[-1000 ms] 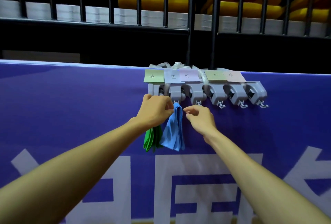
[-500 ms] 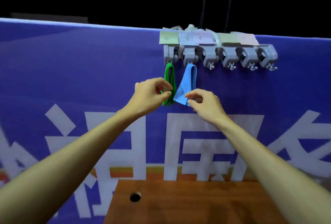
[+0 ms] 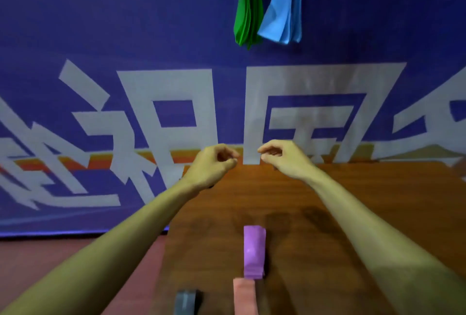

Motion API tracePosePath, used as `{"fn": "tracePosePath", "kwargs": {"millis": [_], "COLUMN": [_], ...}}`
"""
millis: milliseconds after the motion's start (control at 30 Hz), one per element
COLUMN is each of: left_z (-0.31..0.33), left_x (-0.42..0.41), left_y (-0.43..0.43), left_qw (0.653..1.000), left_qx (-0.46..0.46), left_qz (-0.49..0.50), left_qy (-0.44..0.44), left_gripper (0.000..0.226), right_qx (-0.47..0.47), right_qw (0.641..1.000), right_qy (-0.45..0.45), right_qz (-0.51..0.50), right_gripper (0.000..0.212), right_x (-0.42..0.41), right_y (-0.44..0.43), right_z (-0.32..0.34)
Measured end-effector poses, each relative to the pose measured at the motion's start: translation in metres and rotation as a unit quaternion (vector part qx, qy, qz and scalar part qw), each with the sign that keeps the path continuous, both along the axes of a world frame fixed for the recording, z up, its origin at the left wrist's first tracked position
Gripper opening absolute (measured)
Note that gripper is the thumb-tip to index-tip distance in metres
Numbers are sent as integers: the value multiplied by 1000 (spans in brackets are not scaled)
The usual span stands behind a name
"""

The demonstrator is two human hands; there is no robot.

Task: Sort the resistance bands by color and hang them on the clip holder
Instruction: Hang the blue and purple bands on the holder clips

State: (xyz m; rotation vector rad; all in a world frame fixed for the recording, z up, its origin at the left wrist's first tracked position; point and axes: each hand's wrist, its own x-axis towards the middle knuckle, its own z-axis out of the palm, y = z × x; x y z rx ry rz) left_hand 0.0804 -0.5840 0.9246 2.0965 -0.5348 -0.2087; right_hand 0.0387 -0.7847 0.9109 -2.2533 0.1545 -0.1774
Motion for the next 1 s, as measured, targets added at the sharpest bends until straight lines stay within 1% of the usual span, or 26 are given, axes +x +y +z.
{"fn": "tracePosePath", "kwargs": {"millis": [67,267,500,633,767,833,900,933,1000], "left_z": [-29,-88,-165,-209,-242,-248,-253,-256,-266], "left_x": [-8,-27,-28,-32,-32,-32,-31,-30,-28], "left_y": [-1,-1,-19,-27,-35,-43,-50,-52,-54], "left_qw": [999,992,971,959,954,956,959,961,962], "left_qx": [10,40,76,96,108,101,109,116,123], "left_qz": [-11,-4,-9,-10,17,46,61,64,67], "left_qy": [33,124,224,267,279,273,255,243,232], "left_gripper": [12,11,13,14,11,17,14,16,26], "right_qx": [16,70,75,82,103,110,112,115,130], "right_qw": [999,990,973,966,957,952,947,946,941], "right_qy": [31,110,206,232,257,273,286,291,302], "right_qz": [-13,-53,-71,-76,-87,-88,-91,-89,-78], "right_gripper": [16,17,21,24,28,34,40,43,49], "right_x": [-10,-35,-48,-51,-54,-51,-48,-47,-46], "right_y": [-3,-11,-14,-14,-14,-14,-12,-10,-7], "right_z": [-26,-91,-168,-207,-230,-239,-245,-247,-248]}}
